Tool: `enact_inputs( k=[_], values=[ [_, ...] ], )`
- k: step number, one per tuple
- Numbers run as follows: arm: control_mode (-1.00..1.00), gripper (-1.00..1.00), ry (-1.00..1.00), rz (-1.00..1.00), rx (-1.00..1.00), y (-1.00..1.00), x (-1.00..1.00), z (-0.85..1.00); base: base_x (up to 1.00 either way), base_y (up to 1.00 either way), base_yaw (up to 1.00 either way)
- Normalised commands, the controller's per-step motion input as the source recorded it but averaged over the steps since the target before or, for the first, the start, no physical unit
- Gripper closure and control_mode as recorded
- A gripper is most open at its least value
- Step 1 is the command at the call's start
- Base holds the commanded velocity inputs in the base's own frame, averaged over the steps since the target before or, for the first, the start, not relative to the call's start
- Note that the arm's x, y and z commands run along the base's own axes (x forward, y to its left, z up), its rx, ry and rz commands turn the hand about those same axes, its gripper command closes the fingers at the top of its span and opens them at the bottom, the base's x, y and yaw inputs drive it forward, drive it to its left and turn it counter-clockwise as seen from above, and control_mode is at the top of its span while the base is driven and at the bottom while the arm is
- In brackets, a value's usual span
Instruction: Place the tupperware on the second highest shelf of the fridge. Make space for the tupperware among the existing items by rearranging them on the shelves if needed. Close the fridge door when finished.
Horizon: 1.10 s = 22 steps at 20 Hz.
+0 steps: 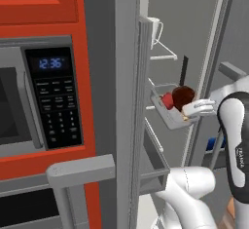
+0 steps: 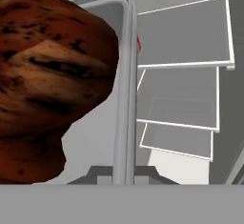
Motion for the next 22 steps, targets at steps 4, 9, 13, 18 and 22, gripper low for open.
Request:
enact_inputs(
  k=[4, 9, 13, 18, 22],
  values=[
    [-1.00, 1.00, -0.06, -0.12, 0.00, 0.03, 0.41, -0.18, 0.00, 0.00, 0.00],
    [-1.00, 1.00, 0.00, -0.09, 0.00, 0.00, 0.49, -0.41, 0.00, 0.00, 0.00],
    [-1.00, 1.00, 0.00, -0.10, -0.03, 0.01, 0.45, -0.50, 0.00, 0.00, 0.00],
    [-1.00, 1.00, 0.00, -0.16, -0.11, 0.25, 0.44, -0.39, 0.00, 0.00, 0.00],
    [-1.00, 1.00, 0.06, -0.19, -0.15, 0.36, 0.44, -0.11, 0.00, 0.00, 0.00]
  ],
)
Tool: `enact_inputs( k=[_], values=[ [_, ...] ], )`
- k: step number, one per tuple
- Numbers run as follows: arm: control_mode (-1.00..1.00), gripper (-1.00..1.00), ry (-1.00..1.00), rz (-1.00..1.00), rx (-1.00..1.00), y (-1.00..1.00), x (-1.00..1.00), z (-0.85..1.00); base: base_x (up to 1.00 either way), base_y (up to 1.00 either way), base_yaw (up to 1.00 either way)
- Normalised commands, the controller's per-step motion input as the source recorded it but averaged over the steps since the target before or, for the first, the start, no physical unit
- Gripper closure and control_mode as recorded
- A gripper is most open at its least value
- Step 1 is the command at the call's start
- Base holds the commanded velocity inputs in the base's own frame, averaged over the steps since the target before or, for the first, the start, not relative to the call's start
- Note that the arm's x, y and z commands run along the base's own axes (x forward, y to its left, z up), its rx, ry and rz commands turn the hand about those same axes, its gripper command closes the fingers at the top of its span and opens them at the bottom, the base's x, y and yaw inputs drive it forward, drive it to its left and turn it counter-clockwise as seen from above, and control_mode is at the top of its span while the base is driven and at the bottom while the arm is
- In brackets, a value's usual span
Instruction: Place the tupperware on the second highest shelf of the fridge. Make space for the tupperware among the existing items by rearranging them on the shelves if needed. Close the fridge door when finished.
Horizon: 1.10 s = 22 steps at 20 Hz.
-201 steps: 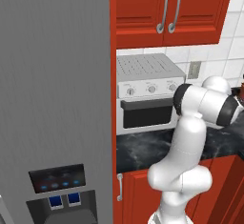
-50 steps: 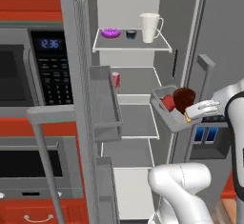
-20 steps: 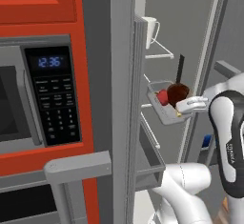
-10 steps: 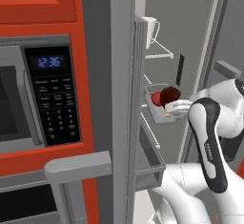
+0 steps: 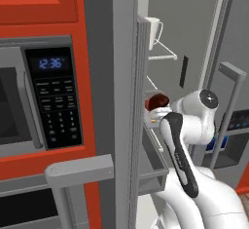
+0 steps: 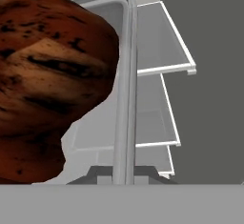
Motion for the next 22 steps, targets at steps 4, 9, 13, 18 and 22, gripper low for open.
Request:
enact_inputs(
  k=[4, 9, 13, 18, 22],
  values=[
    [-1.00, 1.00, 0.06, -0.13, -0.07, 0.02, 0.51, 0.00, 0.00, 0.00, 0.00],
    [-1.00, 1.00, 0.04, -0.08, -0.01, 0.00, 0.54, 0.00, 0.00, 0.00, 0.00],
    [-1.00, 1.00, 0.00, 0.00, 0.00, -0.01, 0.52, -0.02, 0.00, 0.00, 0.00],
    [-1.00, 1.00, 0.00, 0.00, 0.00, 0.00, 0.50, -0.09, 0.00, 0.00, 0.00],
    [-1.00, 1.00, 0.00, 0.00, 0.00, 0.00, 0.52, -0.19, 0.00, 0.00, 0.00]
  ],
)
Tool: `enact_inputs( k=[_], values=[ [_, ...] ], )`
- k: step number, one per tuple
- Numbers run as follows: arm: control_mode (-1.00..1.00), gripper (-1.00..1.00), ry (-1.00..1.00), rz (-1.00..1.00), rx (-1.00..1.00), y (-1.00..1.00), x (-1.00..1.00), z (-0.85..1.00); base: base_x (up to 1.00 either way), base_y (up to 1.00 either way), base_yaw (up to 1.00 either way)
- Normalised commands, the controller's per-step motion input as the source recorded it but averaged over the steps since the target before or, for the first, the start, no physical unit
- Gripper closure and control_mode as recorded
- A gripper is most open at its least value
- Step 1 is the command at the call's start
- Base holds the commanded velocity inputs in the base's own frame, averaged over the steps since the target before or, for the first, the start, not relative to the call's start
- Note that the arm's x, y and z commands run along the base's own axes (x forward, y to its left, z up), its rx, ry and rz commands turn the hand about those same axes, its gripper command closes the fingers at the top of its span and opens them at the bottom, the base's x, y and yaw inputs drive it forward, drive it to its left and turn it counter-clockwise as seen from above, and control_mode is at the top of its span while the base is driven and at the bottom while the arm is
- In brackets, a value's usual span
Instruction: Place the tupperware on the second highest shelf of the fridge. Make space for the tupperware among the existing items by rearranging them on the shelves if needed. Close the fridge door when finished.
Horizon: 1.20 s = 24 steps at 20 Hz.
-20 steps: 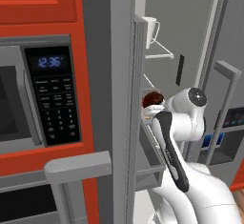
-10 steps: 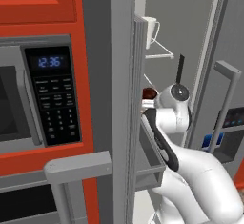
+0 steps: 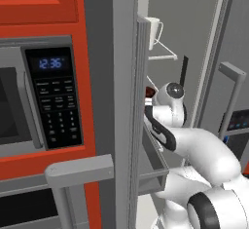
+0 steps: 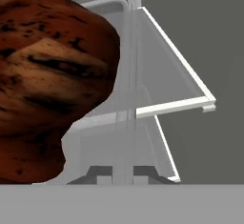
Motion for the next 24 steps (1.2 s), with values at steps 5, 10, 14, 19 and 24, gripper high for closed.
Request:
enact_inputs(
  k=[5, 10, 14, 19, 24],
  values=[
    [-1.00, 1.00, 0.01, 0.00, 0.00, 0.00, 0.55, -0.18, 0.00, 0.00, 0.00],
    [-1.00, 1.00, 0.00, 0.00, 0.00, 0.00, 0.57, -0.14, 0.00, 0.00, 0.00],
    [-1.00, 1.00, 0.00, 0.00, 0.00, 0.00, 0.58, -0.07, 0.00, 0.00, 0.00],
    [-1.00, 1.00, 0.00, 0.00, 0.00, 0.00, 0.57, -0.08, 0.00, 0.00, 0.00],
    [-1.00, -1.00, 0.00, -0.01, 0.00, 0.00, 0.45, -0.04, 0.00, 0.00, 0.00]
  ],
)
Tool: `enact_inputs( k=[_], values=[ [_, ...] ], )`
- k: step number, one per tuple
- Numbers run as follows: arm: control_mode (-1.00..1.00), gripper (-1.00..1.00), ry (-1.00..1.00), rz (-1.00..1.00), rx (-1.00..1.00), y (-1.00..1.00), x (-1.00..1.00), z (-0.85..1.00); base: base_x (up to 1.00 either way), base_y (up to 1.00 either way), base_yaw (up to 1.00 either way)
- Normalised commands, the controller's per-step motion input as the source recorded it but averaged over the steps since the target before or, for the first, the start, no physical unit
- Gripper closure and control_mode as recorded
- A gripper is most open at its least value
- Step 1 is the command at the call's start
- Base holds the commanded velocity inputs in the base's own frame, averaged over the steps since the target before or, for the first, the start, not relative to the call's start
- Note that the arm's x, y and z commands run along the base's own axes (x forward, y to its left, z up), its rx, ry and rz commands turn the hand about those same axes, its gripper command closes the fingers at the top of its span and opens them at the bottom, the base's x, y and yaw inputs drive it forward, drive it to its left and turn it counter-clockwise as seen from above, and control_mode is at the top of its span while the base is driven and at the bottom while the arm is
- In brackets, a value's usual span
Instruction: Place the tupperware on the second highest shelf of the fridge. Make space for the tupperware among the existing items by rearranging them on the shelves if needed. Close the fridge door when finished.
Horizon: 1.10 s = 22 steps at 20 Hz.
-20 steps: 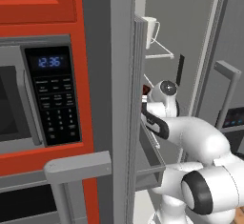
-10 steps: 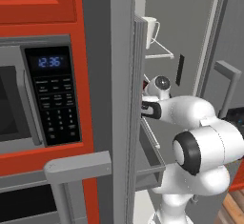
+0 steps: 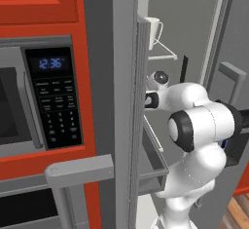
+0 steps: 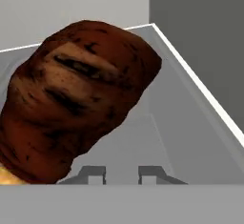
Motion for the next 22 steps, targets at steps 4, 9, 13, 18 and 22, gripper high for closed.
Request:
enact_inputs(
  k=[4, 9, 13, 18, 22],
  values=[
    [-1.00, -1.00, 0.00, 0.00, 0.00, 0.00, 0.01, 0.01, 0.00, 0.00, 0.00],
    [-1.00, -1.00, 0.00, 0.00, 0.00, 0.00, -0.29, 0.05, 0.00, 0.00, 0.00],
    [-1.00, -1.00, -0.01, -0.01, 0.00, -0.06, -0.31, 0.34, 0.00, 0.00, 0.00],
    [-1.00, -1.00, 0.00, -0.01, 0.00, -0.05, -0.41, 0.41, 0.00, 0.00, 0.00],
    [-1.00, -1.00, 0.00, 0.00, -0.01, 0.00, -0.84, 0.00, 0.00, 0.00, 0.00]
  ],
)
